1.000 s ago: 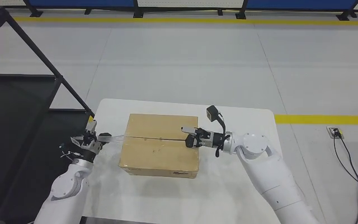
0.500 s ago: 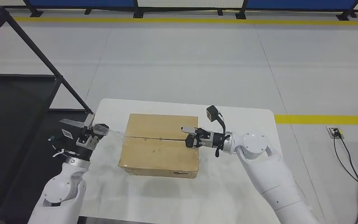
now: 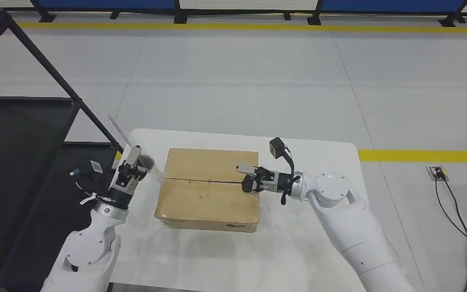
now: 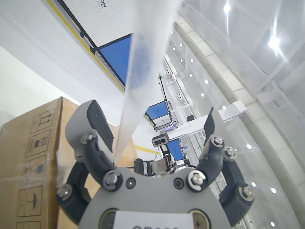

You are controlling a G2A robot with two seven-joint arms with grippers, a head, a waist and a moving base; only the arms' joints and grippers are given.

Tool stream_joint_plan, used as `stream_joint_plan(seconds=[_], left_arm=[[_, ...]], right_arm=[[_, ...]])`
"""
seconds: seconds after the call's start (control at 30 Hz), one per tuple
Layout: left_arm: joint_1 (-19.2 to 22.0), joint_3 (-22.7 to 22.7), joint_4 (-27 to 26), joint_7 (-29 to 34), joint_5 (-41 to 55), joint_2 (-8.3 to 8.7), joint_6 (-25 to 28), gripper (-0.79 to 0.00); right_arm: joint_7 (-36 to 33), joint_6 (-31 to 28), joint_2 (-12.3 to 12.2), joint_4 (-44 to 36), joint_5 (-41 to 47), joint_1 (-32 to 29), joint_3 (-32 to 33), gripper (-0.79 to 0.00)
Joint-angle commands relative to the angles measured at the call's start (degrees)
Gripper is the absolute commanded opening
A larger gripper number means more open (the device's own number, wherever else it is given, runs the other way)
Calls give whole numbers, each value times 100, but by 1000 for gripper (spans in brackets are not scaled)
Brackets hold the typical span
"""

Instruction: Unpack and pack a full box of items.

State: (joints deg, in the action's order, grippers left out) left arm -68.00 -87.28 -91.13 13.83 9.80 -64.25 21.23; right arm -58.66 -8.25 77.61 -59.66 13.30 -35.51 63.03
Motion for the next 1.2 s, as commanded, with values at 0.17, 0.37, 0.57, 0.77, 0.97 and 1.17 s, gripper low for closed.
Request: stream_joint_plan(seconds=[0.17, 0.37, 0.57, 0.77, 0.97, 1.17], left_arm=[[-160, 165, -313, -67, -432, -28, 97, 0], [-253, 264, -502, -142, -764, -50, 128, 0], [-221, 486, -524, -277, -1159, -90, 80, 0], [-133, 728, -424, -320, -1498, -132, 42, 0], [-18, 939, -254, -320, -1723, -174, 8, 0], [87, 1109, -95, -291, -1851, -213, -10, 0]], right_arm=[[0, 0, 0, 0, 0, 0, 0, 0], [0, 0, 0, 0, 0, 0, 0, 0], [0, 0, 0, 0, 0, 0, 0, 0], [0, 0, 0, 0, 0, 0, 0, 0], [0, 0, 0, 0, 0, 0, 0, 0], [0, 0, 0, 0, 0, 0, 0, 0]])
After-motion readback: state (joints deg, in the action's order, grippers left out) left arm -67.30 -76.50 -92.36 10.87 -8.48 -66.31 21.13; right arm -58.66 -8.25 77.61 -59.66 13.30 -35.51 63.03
